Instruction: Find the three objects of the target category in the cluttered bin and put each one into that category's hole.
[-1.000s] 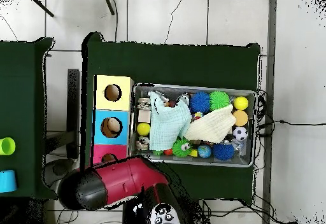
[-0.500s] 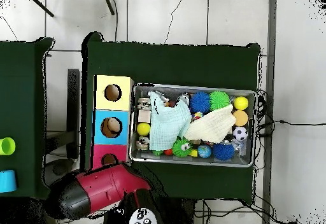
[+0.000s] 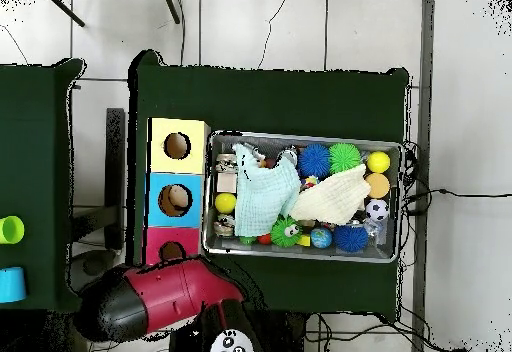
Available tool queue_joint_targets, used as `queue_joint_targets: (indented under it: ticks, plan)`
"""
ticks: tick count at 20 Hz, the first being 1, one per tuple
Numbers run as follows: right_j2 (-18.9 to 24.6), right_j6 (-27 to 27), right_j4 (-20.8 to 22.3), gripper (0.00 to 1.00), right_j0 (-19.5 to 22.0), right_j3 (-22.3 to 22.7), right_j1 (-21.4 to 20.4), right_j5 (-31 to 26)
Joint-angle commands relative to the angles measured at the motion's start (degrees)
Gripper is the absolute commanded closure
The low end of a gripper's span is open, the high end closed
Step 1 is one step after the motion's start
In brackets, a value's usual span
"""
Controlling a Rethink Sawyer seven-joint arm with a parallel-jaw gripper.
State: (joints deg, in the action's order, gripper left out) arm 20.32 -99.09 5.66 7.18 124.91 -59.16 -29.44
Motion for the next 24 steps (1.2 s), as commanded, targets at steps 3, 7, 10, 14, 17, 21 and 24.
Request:
queue_joint_targets:
  ticks: [3, 7, 10, 14, 17, 21, 24]
  plan:
    - [-2.0, -10.2, -2.7, 1.00, 1.4, 1.5, 3.9, 4.0]
    - [-2.4, -10.2, -2.6, 1.00, 1.1, 1.7, 4.1, 4.6]
    - [-2.6, -10.7, -2.8, 1.00, 0.5, 1.6, 3.9, 4.4]
    - [-3.1, -11.8, -2.9, 1.00, -0.3, 1.6, 4.2, 5.3]
    - [-3.4, -11.8, -3.0, 1.00, -0.6, 1.2, 4.5, 5.7]
    - [-3.2, -11.3, -3.4, 1.00, -0.2, 1.8, 3.9, 5.4]
    - [-3.1, -11.1, -3.6, 1.00, 0.0, 2.0, 4.0, 5.7]
